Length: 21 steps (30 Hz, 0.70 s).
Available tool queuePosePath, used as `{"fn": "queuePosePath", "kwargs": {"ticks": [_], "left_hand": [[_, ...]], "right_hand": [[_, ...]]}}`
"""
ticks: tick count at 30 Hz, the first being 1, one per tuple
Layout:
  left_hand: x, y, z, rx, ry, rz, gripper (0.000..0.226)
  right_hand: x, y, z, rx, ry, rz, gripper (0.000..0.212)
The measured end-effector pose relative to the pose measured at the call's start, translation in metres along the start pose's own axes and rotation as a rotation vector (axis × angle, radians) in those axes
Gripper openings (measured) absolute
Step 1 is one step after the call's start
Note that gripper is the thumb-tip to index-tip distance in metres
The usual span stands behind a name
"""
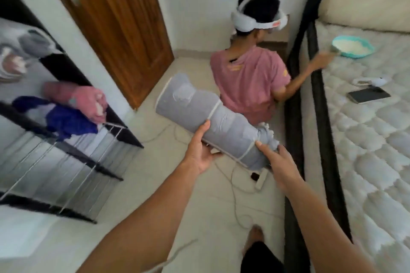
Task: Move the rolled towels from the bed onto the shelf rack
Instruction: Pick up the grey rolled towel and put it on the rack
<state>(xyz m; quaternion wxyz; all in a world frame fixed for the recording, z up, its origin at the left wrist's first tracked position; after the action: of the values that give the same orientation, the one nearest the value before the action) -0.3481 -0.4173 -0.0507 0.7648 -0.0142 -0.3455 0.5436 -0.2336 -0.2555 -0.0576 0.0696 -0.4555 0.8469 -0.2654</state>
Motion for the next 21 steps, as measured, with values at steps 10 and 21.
{"fn": "queuePosePath", "kwargs": {"ticks": [10,21], "left_hand": [[-0.201,-0.091,0.080,0.237,-0.262,0.339,0.057],[-0.345,-0.067,0.165,0.228,-0.403,0.741,0.087]], "right_hand": [[0.214,-0.012,0.030,0.062,-0.266,-0.407,0.064],[0.422,0.030,0.066,0.315,-0.383,-0.730,0.046]]}}
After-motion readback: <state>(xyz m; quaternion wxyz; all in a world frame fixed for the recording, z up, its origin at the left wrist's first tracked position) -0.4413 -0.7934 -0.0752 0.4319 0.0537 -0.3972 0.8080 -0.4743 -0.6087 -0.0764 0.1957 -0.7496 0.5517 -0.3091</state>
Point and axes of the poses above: each hand's wrist, its own y-axis towards the middle knuckle, its own x-axis out of the palm, z = x × y, the point moved 3 cm from there along y, towards the middle knuckle, and after that the axes turned 8 degrees about x, right-handed, at the moved point
